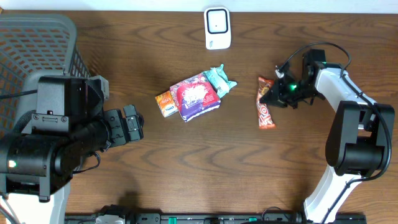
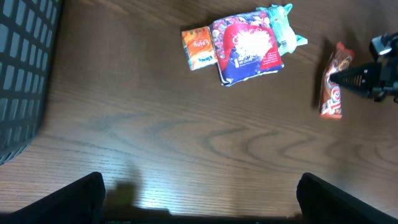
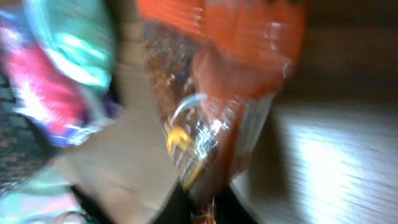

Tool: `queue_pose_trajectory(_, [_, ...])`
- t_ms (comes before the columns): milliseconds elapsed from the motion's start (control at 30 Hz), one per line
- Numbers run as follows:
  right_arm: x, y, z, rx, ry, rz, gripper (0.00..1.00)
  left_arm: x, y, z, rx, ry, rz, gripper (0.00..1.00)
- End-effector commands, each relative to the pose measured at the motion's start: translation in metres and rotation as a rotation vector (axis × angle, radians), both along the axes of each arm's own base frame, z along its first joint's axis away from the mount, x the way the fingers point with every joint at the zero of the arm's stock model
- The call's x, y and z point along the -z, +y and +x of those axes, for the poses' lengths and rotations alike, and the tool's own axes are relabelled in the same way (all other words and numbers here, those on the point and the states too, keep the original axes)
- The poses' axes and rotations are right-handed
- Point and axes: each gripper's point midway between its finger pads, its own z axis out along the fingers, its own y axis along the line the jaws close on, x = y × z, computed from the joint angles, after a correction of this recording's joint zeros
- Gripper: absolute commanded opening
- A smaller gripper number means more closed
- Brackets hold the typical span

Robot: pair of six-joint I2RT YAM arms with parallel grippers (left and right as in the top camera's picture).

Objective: Scan the item barcode

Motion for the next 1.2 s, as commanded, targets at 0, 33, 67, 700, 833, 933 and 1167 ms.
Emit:
queue_pose_trajectory(0, [0.022,-0.032,-0.011,-0.011,0.059,-0.237,0.67,0.0,-0.001,0.0,0.016,0.002,-0.001,0.98])
queue_pose_trajectory(33, [0.024,-0.038,-0.015,-0.013,0.079,-0.275,0.78,0.0,-0.001,0.0,0.016,0.002,-0.001,0.98])
queue_pose_trajectory(67, [0.026,-0.041,-0.018,-0.015,0.093,-0.297,0.83,0.0,-0.001,0.0,0.016,0.002,-0.002,0.98])
queue_pose_trajectory(700, [-0.053,-0.043,-0.006,-0.084,0.12,-0.59,0.99,0.0,-0.001,0.0,0.016,0.002,-0.001,0.98])
queue_pose_trajectory(833, [-0.037,-0.04,-0.014,-0.104,0.13,-0.713,0.99,0.0,-0.001,0.0,0.016,0.002,-0.001,0.98])
queue_pose_trajectory(933, [-0.022,-0.036,-0.015,-0.086,0.118,-0.771,0.83,0.0,-0.001,-0.001,0.016,0.002,-0.001,0.98])
queue_pose_trajectory(1167, [0.006,-0.021,-0.016,-0.03,0.079,-0.838,0.64,0.0,-0.001,-0.001,0.016,0.002,-0.001,0.98])
